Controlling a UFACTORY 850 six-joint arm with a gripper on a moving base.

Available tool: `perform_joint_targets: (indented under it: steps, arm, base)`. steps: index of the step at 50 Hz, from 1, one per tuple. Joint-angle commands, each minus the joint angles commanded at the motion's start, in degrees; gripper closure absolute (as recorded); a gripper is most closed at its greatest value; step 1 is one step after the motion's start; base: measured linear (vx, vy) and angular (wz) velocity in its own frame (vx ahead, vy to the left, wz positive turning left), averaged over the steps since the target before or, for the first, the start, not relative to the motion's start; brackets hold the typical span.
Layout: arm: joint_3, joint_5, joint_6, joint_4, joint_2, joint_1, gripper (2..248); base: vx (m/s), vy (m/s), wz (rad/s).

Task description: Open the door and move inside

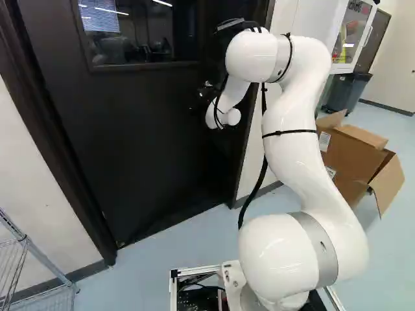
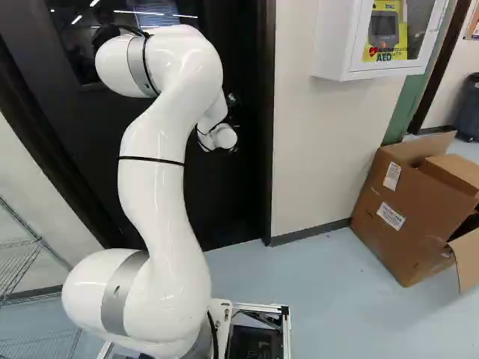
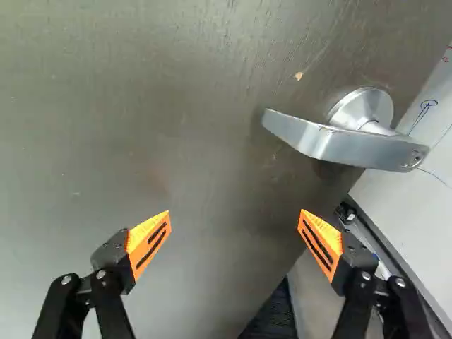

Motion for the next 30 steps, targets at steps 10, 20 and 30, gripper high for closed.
perform_joint_targets:
  steps: [10, 20, 30]
  arm:
    - [2.5, 0.0, 0.0, 0.0, 1.8, 0.0, 3]
    - [6.0, 0.0, 0.0, 0.7, 4.4, 0.0, 3]
    - [9.5, 0.0, 0.0, 2.2, 7.0, 0.0, 3]
  base:
    - [0.000, 0.000, 0.000]
    - [0.000, 0.000, 0.000]
    - [0.000, 0.000, 0.000]
